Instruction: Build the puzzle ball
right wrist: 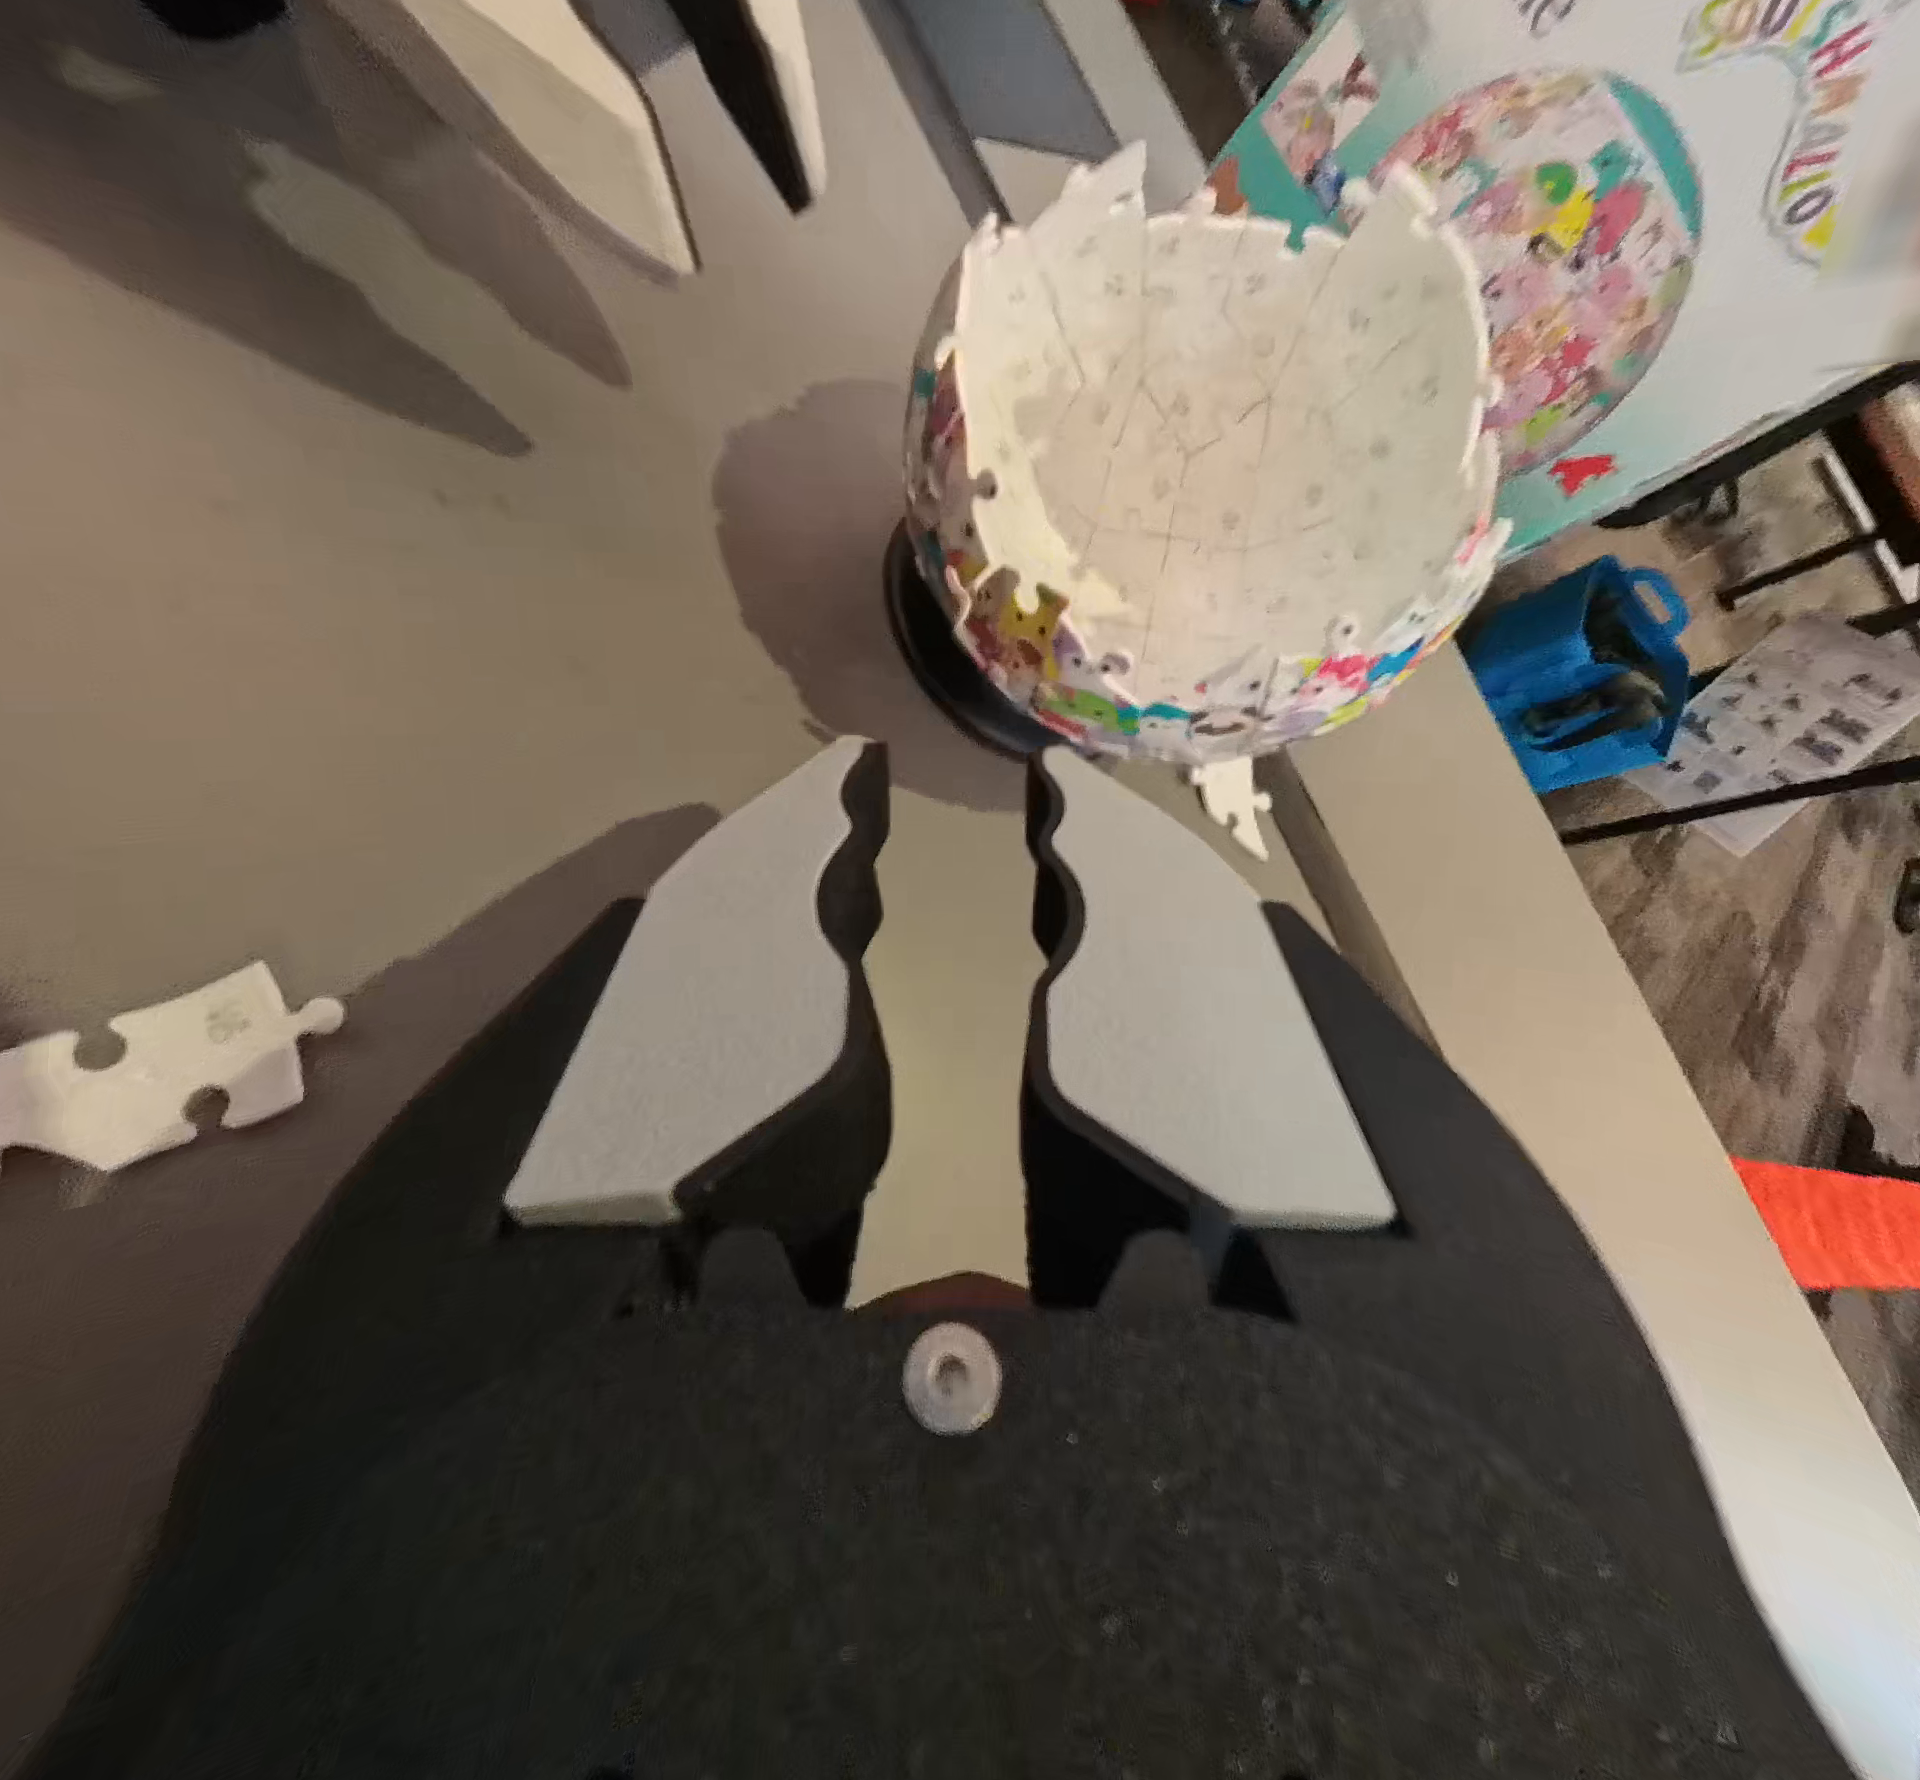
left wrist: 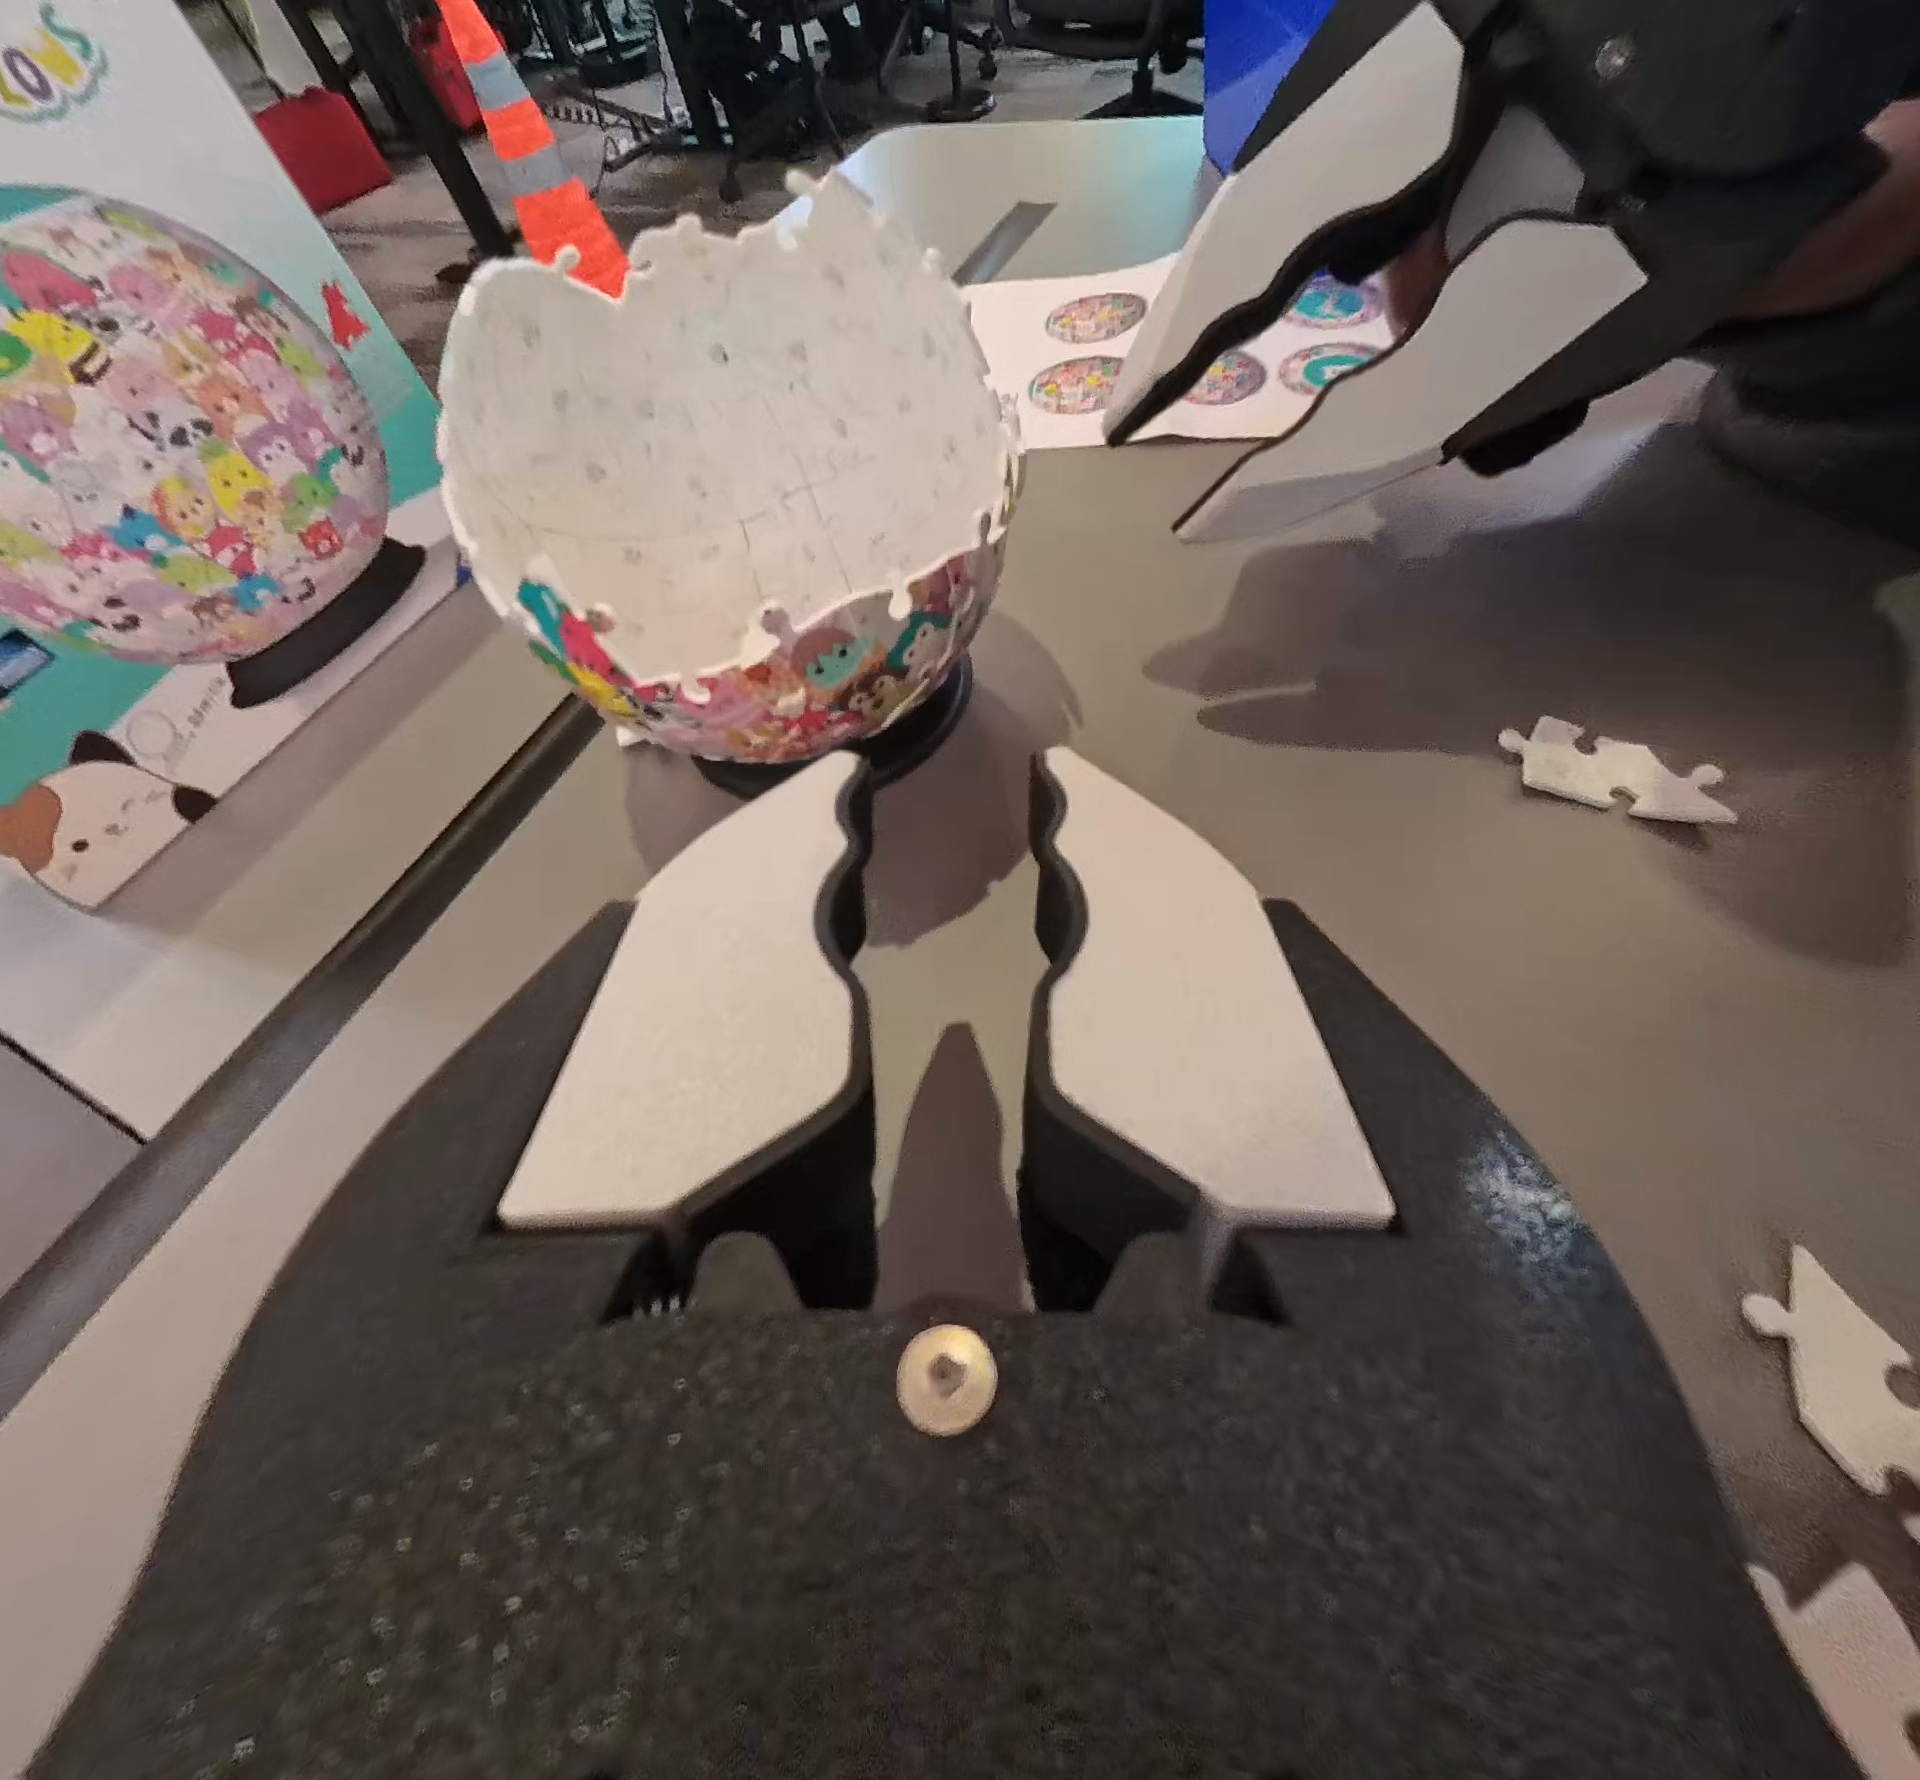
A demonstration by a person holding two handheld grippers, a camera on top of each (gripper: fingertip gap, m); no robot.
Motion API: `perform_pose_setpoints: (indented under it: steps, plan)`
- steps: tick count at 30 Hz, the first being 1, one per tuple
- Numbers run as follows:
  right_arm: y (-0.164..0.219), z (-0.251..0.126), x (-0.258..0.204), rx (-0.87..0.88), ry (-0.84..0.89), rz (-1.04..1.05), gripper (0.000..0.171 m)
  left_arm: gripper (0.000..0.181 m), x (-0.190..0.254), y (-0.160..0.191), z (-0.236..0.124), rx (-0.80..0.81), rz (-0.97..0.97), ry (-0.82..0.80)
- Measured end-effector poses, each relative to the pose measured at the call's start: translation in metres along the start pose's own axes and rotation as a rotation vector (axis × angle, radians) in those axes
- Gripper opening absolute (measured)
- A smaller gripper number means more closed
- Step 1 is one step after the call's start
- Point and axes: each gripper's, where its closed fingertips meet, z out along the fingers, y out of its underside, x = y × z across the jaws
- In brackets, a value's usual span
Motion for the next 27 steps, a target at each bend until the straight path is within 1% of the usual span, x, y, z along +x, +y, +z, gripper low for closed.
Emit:
perform_pose_setpoints:
  steps: [2, 5, 8, 9, 11, 13, 16, 21, 25, 27]
  plan:
    - [-0.002, 0.001, -0.005, 0.022, -0.036, -0.005, 0.024, 0.028, 0.003, 0.000, 0.005, -0.011, 0.017, 0.003]
    - [-0.003, -0.003, -0.010, -0.004, -0.107, -0.045, 0.024, 0.028, 0.007, 0.007, 0.010, -0.058, 0.017, 0.034]
    - [-0.008, -0.008, -0.013, -0.019, -0.206, -0.066, 0.024, 0.026, 0.009, 0.008, 0.009, -0.061, 0.000, 0.054]
    - [-0.007, -0.009, -0.018, -0.047, -0.265, -0.070, 0.024, 0.026, 0.009, 0.008, 0.009, -0.064, -0.007, 0.063]
    - [-0.003, -0.008, -0.014, -0.133, -0.305, -0.106, 0.023, 0.025, 0.011, 0.010, 0.009, -0.075, -0.013, 0.078]
    - [-0.009, -0.006, -0.002, -0.182, -0.302, -0.156, 0.023, 0.025, 0.013, 0.011, 0.009, -0.084, -0.010, 0.086]
    - [-0.029, -0.003, 0.012, -0.212, -0.314, -0.198, 0.023, 0.025, 0.017, 0.014, 0.007, -0.100, 0.006, 0.088]
    - [-0.026, 0.019, 0.012, -0.394, -0.346, -0.365, 0.025, 0.025, 0.020, 0.016, 0.003, -0.102, 0.001, 0.102]
    - [-0.030, 0.029, 0.013, -0.448, -0.406, -0.373, 0.017, 0.025, 0.022, 0.015, 0.001, -0.096, -0.014, 0.113]
    - [-0.029, 0.031, 0.010, -0.483, -0.453, -0.374, 0.015, 0.025, 0.023, 0.015, 0.001, -0.098, -0.015, 0.119]
